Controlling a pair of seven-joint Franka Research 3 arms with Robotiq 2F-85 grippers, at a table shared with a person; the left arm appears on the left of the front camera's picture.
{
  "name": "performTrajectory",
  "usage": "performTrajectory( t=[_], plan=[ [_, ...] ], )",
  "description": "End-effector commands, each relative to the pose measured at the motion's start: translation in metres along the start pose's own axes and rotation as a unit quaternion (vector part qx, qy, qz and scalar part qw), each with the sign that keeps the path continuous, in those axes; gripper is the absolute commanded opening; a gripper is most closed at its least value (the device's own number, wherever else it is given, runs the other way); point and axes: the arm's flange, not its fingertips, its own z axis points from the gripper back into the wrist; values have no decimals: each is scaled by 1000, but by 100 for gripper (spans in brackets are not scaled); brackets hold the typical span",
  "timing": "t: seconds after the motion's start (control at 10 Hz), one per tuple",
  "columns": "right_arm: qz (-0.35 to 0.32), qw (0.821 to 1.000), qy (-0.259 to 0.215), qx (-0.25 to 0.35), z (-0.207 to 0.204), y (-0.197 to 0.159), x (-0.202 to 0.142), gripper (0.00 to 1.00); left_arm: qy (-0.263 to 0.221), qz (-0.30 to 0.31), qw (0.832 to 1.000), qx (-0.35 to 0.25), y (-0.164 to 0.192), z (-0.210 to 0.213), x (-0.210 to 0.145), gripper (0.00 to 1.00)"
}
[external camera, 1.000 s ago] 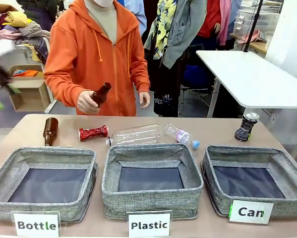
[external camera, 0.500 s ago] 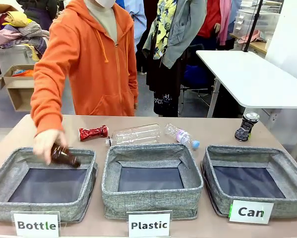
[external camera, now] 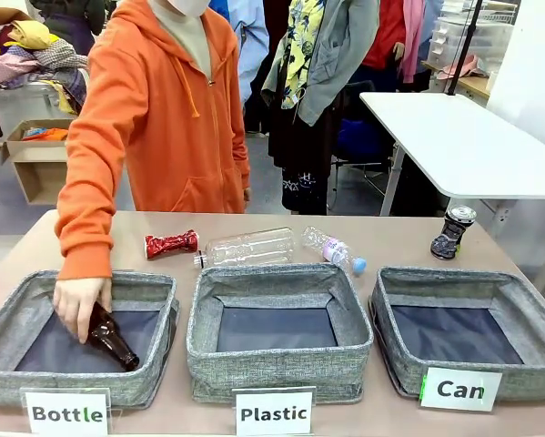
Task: Sort the can waste into the basket.
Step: Pick up the can waste from the table and place it in the right Fabric basket.
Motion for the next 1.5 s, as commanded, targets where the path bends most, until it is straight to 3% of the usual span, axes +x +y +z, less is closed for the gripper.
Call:
performTrajectory(
  t=[0.0, 0.3, 0.5, 0.7, 1.0, 1.4],
  plan=[
    [15, 1000, -11, 14, -1, -1, 3, 100, -2, -12, 1000, -1, 4, 4, 9, 100],
    [15, 1000, -11, 14, -1, -1, 3, 100, 22, -15, 999, -21, 25, -6, 33, 100],
    [15, 1000, -11, 14, -1, -1, 3, 100, 71, -9, 997, -44, 64, -40, 76, 100],
    [15, 1000, -11, 14, -1, -1, 3, 100, 133, -37, 982, -131, 119, -91, 120, 100],
    [15, 1000, -11, 14, -1, -1, 3, 100, 199, -30, 955, -216, 196, -178, 162, 100],
    [15, 1000, -11, 14, -1, -1, 3, 100, 317, 26, 918, -236, 276, -309, 183, 100]
  ],
)
